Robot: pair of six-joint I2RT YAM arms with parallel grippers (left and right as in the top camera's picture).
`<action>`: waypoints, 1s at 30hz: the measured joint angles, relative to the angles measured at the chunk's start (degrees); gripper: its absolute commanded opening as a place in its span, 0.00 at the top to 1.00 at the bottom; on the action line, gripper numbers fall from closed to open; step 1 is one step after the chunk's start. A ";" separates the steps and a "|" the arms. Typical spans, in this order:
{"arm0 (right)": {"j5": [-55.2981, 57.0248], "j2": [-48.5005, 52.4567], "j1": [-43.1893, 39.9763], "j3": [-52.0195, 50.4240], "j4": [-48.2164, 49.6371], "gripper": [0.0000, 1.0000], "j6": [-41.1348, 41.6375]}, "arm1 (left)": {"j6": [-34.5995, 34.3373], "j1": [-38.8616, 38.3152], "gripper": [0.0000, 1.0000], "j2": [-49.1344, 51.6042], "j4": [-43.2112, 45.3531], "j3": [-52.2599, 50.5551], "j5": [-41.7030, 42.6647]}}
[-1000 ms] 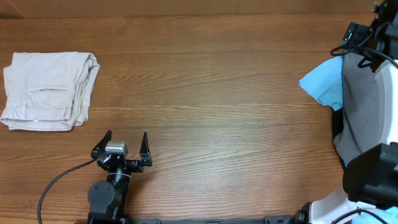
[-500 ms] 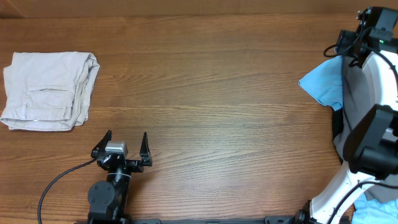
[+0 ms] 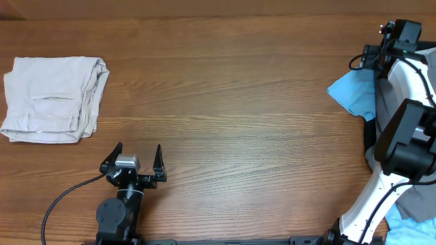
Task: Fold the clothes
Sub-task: 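Close the right gripper on the grey trousers' waistband edge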
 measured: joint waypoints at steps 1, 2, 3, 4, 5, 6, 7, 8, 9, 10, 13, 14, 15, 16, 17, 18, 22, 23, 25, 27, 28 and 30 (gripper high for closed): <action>0.04 0.48 -0.15 0.00 0.24 0.23 -0.04 | 0.00 0.00 0.00 0.00 0.00 0.00 0.00; 0.15 0.96 -0.37 0.00 0.44 0.23 -0.24 | 0.00 0.00 0.00 0.00 0.00 0.00 0.00; 0.20 1.44 -0.50 0.00 0.66 0.23 -0.42 | 0.00 0.00 0.00 0.00 0.00 0.00 0.00; 0.24 1.86 -0.70 0.00 0.94 0.23 -0.74 | 0.00 0.00 0.00 0.00 0.00 0.00 0.00; 0.24 2.23 -0.81 0.00 1.29 0.23 -0.98 | 0.00 0.00 0.00 0.00 0.00 0.00 0.00; 0.22 2.49 -0.85 0.00 1.49 0.23 -1.16 | 0.00 0.00 0.00 0.00 0.00 0.00 0.00; 0.22 2.84 -0.98 0.00 1.51 0.23 -1.33 | 0.00 0.00 0.00 0.00 0.00 0.00 0.02; 0.22 3.13 -1.05 0.00 1.64 0.24 -1.51 | 0.00 0.00 0.00 0.00 0.00 0.00 0.00; 0.24 3.37 -1.11 0.00 1.90 0.28 -1.60 | 0.00 0.00 0.00 0.00 0.00 0.00 0.00; 0.24 3.52 -1.16 0.00 2.10 0.29 -1.73 | 0.00 0.00 0.00 0.00 0.00 0.00 0.00; 0.37 3.63 -1.20 0.00 3.15 0.37 -1.86 | 0.00 0.00 0.00 0.00 0.00 0.00 0.00; 0.35 3.63 -1.20 0.00 3.41 0.39 -1.88 | 0.00 0.00 0.00 0.00 0.02 0.00 0.02; 0.39 3.63 -1.20 0.00 3.50 0.40 -1.86 | 0.00 0.00 0.00 0.00 0.00 0.00 0.00; 0.46 3.63 -1.20 0.00 3.48 0.40 -1.84 | 0.00 0.00 0.00 0.00 0.02 0.00 0.02; 0.39 3.65 -1.20 0.00 3.48 0.40 -1.99 | 0.00 0.00 0.00 0.00 0.00 0.00 0.00; 0.55 3.65 -1.22 0.00 3.54 0.40 -2.01 | 0.00 0.00 0.00 0.00 -0.02 0.00 0.00; 0.63 3.65 -1.70 0.00 4.26 0.39 -2.05 | 0.00 0.00 0.00 0.00 0.02 0.00 0.00; 0.63 3.65 -2.08 0.00 4.31 0.39 -2.05 | 0.00 0.00 0.00 0.00 -0.02 0.00 -0.02; 0.63 3.65 -2.40 0.00 4.31 0.39 -2.03 | 0.00 0.00 0.00 0.00 0.02 0.00 0.00; 0.63 3.65 -2.80 0.00 4.46 0.39 -2.03 | 0.00 0.00 0.00 0.00 0.00 0.00 0.00; 0.63 3.65 -2.99 0.00 4.50 0.39 -1.99 | 0.00 0.00 0.00 0.00 0.00 0.00 0.00; 0.61 3.65 -3.08 0.00 4.50 0.45 -2.01 | 0.00 0.00 0.00 0.00 0.00 0.00 0.00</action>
